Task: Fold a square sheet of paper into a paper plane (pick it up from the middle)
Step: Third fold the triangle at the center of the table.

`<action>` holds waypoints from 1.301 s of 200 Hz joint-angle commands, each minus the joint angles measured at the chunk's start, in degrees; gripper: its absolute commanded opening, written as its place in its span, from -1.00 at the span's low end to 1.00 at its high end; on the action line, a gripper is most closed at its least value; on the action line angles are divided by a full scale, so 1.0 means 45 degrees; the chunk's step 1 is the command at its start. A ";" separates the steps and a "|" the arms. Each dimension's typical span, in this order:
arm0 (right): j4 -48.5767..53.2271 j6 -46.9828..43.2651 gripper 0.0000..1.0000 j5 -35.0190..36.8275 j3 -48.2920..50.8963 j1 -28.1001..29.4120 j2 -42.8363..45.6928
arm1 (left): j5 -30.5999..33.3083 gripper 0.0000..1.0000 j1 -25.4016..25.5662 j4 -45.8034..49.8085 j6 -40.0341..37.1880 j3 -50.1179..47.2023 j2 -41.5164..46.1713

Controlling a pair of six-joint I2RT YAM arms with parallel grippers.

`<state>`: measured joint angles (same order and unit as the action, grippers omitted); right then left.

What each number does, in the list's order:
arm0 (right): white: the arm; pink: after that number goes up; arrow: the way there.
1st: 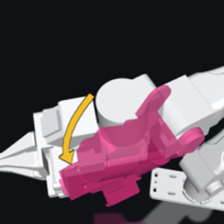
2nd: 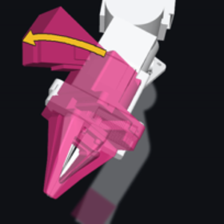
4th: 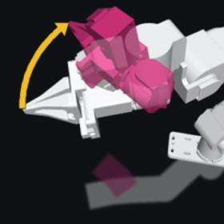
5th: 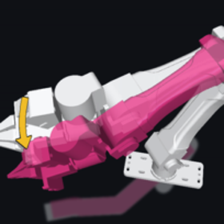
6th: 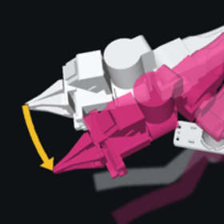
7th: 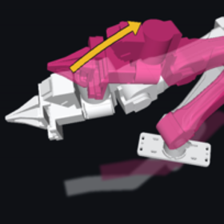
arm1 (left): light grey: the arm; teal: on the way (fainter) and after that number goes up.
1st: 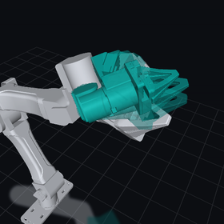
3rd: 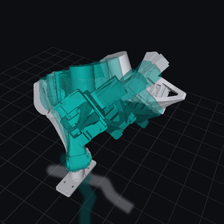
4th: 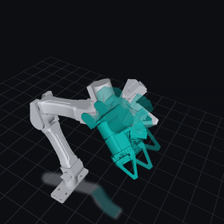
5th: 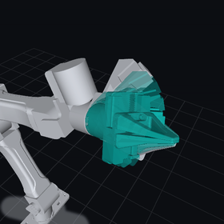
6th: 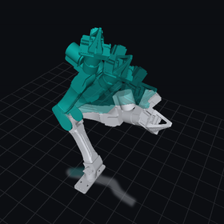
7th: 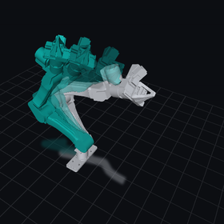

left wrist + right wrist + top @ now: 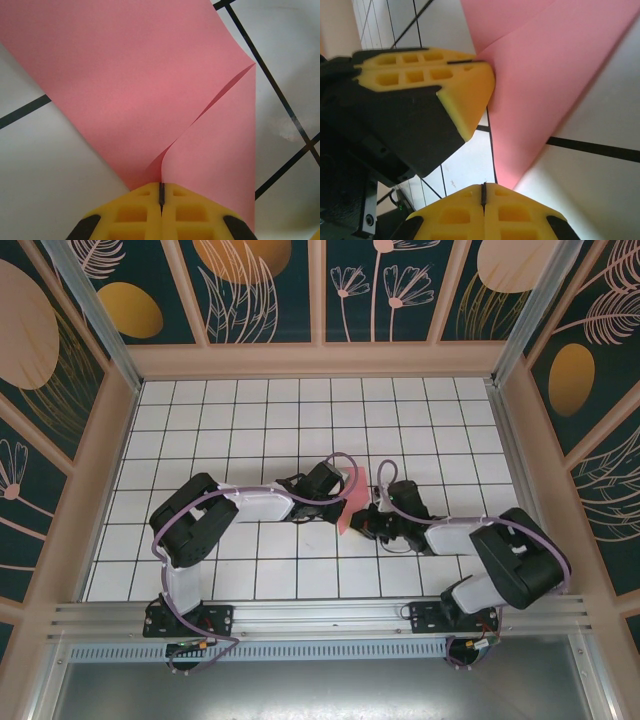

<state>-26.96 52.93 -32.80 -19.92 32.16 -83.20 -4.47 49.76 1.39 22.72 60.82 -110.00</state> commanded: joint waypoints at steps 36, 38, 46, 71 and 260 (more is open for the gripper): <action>-0.0179 0.0062 -1.00 0.0628 -0.0712 0.0556 -0.1564 | -0.0078 -1.00 -0.0052 0.1391 -0.0166 -0.0411 -0.0967; -0.0175 0.0071 -1.00 0.0618 -0.0710 0.0565 -0.1608 | -0.0066 -1.00 -0.0044 0.1405 -0.0166 -0.0415 -0.0967; -0.0041 0.0024 -1.00 0.0652 -0.0738 0.0554 -0.1737 | -0.0051 -1.00 -0.0042 0.1410 -0.0165 -0.0429 -0.0935; 0.0588 -0.0218 -1.00 0.0828 -0.0944 0.0561 -0.1591 | -0.0063 -1.00 -0.0051 0.1393 -0.0162 -0.0457 -0.0908; 0.4084 -0.0913 -0.82 0.3364 -0.1297 0.0490 0.1652 | -0.0143 -0.97 -0.0057 0.1720 0.0121 -0.0567 -0.0281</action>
<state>-18.17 51.81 -25.21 -23.77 36.64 -82.17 -4.62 49.74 1.34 22.74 60.75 -109.89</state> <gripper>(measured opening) 0.057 0.052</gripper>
